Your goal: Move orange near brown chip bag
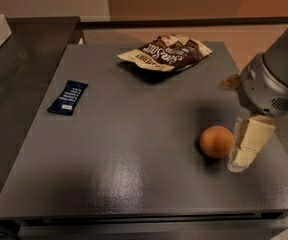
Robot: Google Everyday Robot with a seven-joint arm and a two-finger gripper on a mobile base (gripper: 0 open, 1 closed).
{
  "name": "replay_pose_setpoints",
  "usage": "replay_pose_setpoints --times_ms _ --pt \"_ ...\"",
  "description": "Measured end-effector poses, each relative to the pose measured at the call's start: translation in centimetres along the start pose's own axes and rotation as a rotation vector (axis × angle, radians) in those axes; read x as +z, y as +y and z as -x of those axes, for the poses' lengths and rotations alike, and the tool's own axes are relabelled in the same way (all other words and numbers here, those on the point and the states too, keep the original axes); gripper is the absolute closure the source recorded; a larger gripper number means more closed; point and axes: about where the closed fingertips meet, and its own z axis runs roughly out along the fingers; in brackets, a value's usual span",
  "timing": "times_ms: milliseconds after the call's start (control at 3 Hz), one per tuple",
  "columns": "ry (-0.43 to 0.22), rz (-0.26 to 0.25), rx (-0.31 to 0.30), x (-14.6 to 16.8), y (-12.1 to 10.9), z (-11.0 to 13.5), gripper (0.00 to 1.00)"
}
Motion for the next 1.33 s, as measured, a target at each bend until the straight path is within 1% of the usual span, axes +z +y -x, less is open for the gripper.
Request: replay_pose_setpoints --times_ms 333,667,1000,1333 --pt "-0.004 0.026 0.014 1.9 0.4 -0.5 0.00" --pt "0.000 0.039 0.029 2.8 0.6 -1.1 0.00" --pt "-0.003 0.051 0.046 3.3 1.0 -1.4 0.00" --pt "-0.024 0.066 0.062 3.5 1.4 -0.9 0.00"
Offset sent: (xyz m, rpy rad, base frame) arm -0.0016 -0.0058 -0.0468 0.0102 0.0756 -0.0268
